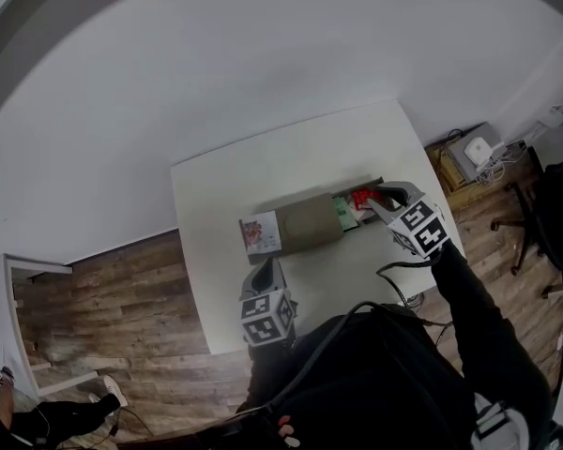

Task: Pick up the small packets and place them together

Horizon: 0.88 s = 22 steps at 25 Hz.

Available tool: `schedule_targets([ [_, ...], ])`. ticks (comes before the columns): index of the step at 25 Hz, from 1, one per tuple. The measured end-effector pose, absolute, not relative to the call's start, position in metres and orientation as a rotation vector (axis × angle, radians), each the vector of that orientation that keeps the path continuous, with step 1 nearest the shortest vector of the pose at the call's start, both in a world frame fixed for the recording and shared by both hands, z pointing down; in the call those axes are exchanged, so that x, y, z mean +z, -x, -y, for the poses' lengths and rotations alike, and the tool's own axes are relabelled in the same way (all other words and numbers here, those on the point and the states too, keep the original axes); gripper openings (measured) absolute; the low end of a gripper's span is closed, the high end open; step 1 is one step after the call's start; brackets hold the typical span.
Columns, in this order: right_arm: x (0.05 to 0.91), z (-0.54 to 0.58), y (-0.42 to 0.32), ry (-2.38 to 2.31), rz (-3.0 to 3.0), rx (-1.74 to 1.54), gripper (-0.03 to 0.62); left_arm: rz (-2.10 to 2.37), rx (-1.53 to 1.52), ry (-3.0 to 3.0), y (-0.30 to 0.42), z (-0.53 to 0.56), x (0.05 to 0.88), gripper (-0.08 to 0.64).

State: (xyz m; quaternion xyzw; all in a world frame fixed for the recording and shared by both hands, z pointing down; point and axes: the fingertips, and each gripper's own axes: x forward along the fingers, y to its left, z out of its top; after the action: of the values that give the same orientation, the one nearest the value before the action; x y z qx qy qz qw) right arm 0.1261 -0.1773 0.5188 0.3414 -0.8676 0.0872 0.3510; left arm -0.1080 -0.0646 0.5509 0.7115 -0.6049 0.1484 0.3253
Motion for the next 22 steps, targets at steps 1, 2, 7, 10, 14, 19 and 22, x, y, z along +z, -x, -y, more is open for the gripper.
schedule_targets([
  [1, 0.521, 0.176, -0.130, -0.871, 2.259, 0.254, 0.095, 1.581, 0.394, -1.870, 0.106, 0.066, 0.551, 0.000],
  [2, 0.523, 0.174, -0.130, -0.847, 2.280, 0.291, 0.094, 1.577, 0.398, -1.874, 0.104, 0.067, 0.551, 0.000],
  [7, 0.547, 0.162, -0.118, -0.636, 2.273, 0.558, 0.066, 1.579, 0.406, -1.878, 0.099, 0.069, 0.548, 0.000],
  [10, 0.572, 0.159, -0.111, -0.512, 2.171, 0.647, 0.066, 1.588, 0.408, -1.870, 0.098, 0.069, 0.549, 0.000],
  [14, 0.594, 0.170, -0.101, -0.453, 2.074, 0.765, 0.066, 1.604, 0.411, -1.845, 0.102, 0.067, 0.551, 0.000],
  [19, 0.613, 0.186, -0.088, -0.449, 2.005, 0.946, 0.067, 1.624, 0.411, -1.819, 0.107, 0.065, 0.554, 0.000],
  [22, 0.621, 0.191, -0.085, -0.448, 1.967, 0.967, 0.075, 1.636, 0.414, -1.810, 0.111, 0.065, 0.554, 0.000],
])
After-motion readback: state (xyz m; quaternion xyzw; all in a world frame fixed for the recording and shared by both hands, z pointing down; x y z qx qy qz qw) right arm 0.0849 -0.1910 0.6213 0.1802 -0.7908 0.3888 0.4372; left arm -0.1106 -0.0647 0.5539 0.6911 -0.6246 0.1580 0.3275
